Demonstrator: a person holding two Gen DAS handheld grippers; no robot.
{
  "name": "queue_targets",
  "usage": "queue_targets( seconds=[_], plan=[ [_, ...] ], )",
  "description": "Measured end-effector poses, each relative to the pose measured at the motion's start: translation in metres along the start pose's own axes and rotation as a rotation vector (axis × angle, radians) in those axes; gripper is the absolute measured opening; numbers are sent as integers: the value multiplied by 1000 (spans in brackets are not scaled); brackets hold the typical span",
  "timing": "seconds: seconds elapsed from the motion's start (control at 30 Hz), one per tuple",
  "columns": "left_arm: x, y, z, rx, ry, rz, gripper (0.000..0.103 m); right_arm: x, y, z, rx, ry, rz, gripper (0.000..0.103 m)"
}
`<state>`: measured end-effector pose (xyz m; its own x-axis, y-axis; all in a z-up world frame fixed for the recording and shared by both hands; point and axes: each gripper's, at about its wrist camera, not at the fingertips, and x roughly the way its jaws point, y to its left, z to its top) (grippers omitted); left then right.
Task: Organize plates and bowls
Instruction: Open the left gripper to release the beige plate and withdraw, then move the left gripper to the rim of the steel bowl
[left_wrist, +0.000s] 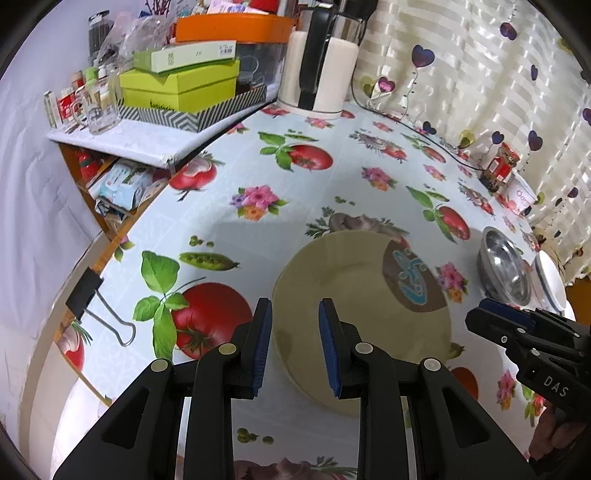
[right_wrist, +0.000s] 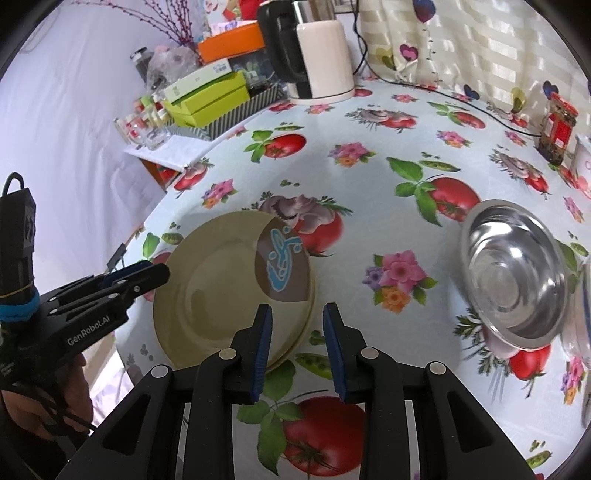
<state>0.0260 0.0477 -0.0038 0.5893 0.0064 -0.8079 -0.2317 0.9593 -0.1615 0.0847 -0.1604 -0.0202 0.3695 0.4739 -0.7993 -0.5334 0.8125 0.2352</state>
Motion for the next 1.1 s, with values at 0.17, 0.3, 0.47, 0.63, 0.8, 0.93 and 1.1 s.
queue_targets(
  seconds=[0.17, 0.3, 0.47, 0.63, 0.8, 0.93, 1.1],
  plan=[
    [-10, -15, 6, 29, -20, -29, 26, -18, -11, -2, 9, -27, -34, 28],
    [-13, -32, 10, 59, -25, -60, 26, -33, -25, -7, 29, -52, -64, 28],
    [-13, -59, 14, 109, -19, -111, 26, -48, -47, -14, 78, -71, -93, 28],
    [-13, -85, 17, 158, -18, -155, 26, -60, -72, -23, 142, -84, -120, 28],
    [-9, -107, 20, 195, -3, -197, 26, -68, -95, -31, 208, -92, -142, 28],
    [-1, -126, 22, 221, 17, -234, 26, -70, -112, -35, 261, -93, -153, 28],
    [14, -146, 29, 232, 55, -281, 27, -69, -122, -38, 292, -92, -156, 28]
  ],
)
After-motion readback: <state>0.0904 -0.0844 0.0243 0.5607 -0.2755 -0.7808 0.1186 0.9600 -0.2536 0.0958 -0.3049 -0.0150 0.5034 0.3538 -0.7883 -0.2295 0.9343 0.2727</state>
